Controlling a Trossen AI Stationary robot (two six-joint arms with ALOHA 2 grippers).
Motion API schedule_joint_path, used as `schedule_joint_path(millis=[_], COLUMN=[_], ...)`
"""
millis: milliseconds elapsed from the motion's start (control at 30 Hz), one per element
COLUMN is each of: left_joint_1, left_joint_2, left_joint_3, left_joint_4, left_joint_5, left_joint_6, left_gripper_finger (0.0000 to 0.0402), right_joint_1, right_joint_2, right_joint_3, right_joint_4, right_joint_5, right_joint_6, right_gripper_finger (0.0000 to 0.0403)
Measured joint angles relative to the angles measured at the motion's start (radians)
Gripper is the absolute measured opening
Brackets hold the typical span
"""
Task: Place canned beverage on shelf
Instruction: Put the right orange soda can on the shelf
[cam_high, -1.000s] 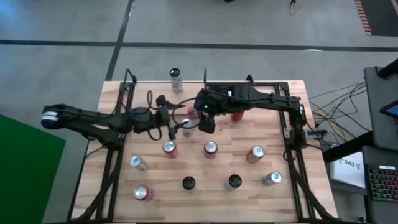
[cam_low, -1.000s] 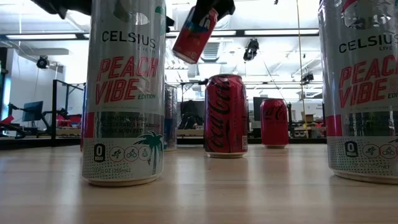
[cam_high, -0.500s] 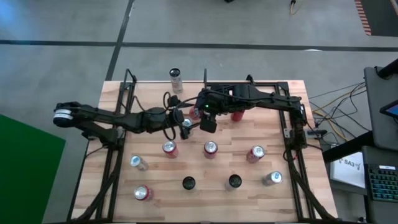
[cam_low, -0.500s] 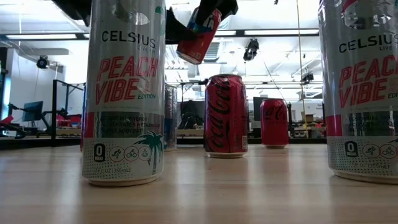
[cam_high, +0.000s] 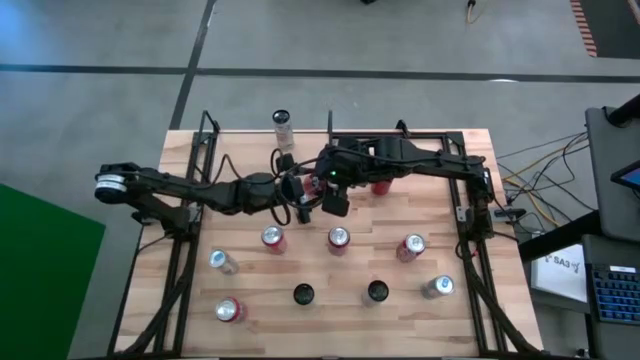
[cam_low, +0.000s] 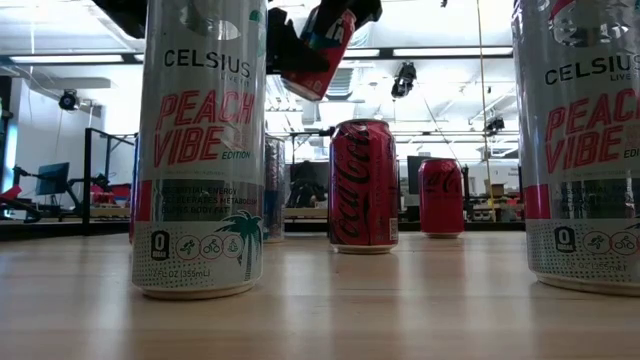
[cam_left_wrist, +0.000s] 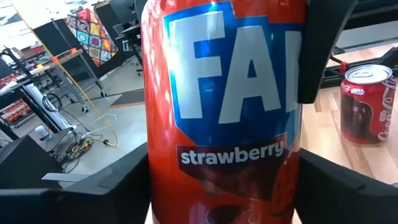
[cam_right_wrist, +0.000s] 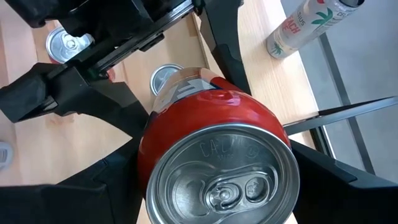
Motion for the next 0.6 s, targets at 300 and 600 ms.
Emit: schedule_joint_path(millis=[300, 600], left_joint_1=[-0.002, -0.004], left_joint_2=[-0.009, -0.071], left_joint_3=[-0.013, -0.072], left_joint_4=[0.005, 0.038], left_joint_5=[-0.057, -0.056], left_joint_6=[0.019, 0.008], left_gripper_finger=[0.0282, 0.0282], right_joint_1=[-0.001, 0.0], right_joint_2=[-0.011, -0.087], right_joint_3=[0.0, 0.0], right_joint_4=[0.016, 0.006], right_joint_5=[0.009, 0.008], right_joint_6=[0.006, 0.005], right_gripper_finger=[0.0361, 0.0372])
